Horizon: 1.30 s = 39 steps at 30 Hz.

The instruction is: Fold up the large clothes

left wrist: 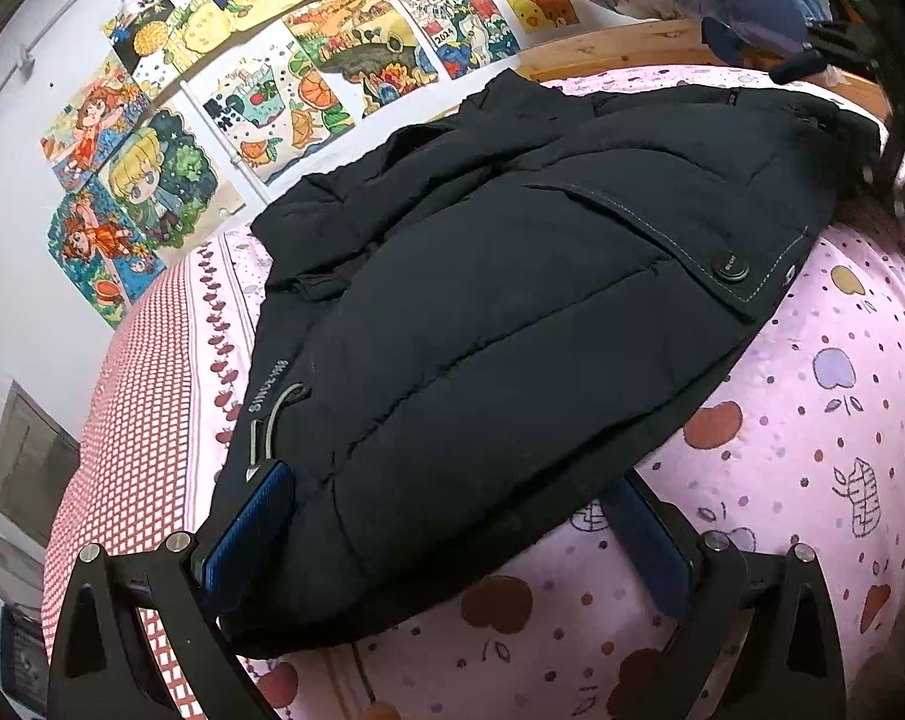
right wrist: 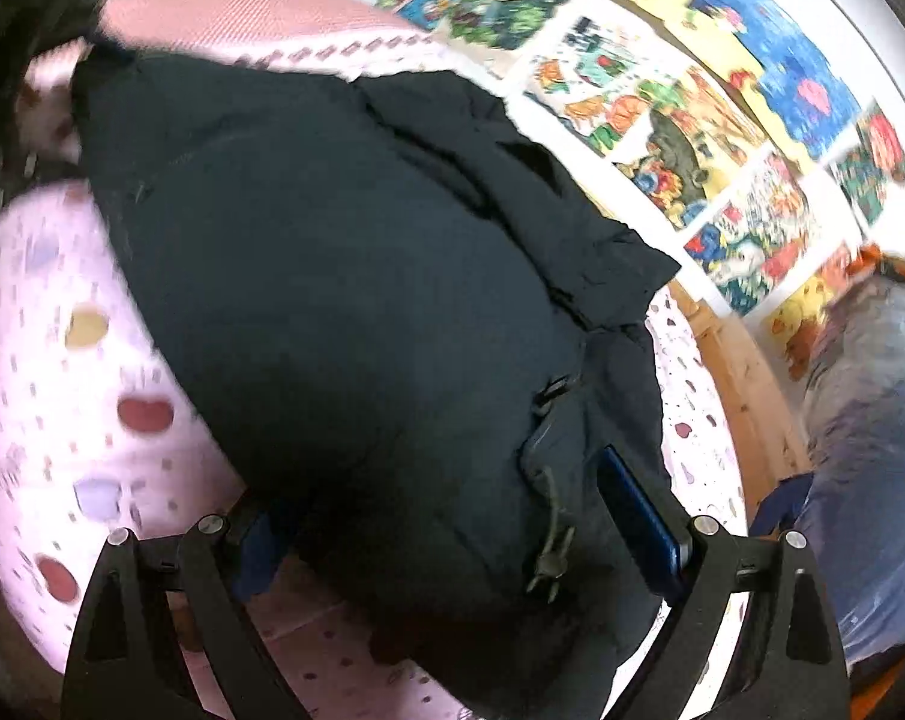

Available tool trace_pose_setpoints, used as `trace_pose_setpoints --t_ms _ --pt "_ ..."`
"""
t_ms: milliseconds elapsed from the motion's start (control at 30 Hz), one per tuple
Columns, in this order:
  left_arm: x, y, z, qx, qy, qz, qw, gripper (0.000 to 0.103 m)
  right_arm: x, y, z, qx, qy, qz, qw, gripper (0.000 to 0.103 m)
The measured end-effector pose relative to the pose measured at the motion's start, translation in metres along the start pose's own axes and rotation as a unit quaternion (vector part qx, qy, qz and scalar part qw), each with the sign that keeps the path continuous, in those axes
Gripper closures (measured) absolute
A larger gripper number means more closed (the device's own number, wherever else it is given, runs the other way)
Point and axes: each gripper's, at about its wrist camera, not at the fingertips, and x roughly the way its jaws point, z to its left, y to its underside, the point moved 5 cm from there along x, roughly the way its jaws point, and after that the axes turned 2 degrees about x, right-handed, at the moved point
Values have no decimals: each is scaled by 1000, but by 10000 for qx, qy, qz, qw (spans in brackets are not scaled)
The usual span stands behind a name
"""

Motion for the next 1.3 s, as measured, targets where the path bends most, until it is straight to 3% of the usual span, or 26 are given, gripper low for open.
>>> trace_pose_setpoints --t_ms 100,167,400,500,567,600,633,733,867,1100,1300 --pt "-3 -2 1 98 -146 -118 9998 0 1 -7 -19 519 -302 -21 9982 13" --pt "-8 -4 4 222 -476 -278 9982 0 2 -10 -29 756 -418 -42 9962 13" --pt "-17 -13 14 380 -802 -605 9942 0 1 -11 -28 596 -259 -226 9976 14" --pt "-20 -18 17 413 -866 -714 9928 3 -3 -13 -20 438 -335 -268 9981 34" --pt "-21 -22 18 394 -793 -732 9934 17 -8 -17 -11 287 -427 -268 9983 58" --pt "-21 -23 18 386 -752 -724 9938 21 -8 -17 -5 165 -493 -276 9983 65" --pt "-20 -25 18 393 -666 -702 9945 33 -9 -19 -1 67 -480 -283 9984 75" --pt "-19 -28 14 441 -424 -636 9961 64 -13 -21 6 -56 -412 -352 9985 84" --pt "-21 -32 13 398 -261 -634 9968 89 -19 -26 5 2 -430 -405 9983 92" --pt "-42 -54 43 -228 -93 -1038 9943 95 -39 -41 -5 89 -185 -774 9968 96" --pt "-75 -81 74 -712 -108 -1474 9864 96 -73 -67 -28 352 43 -1289 9910 97"
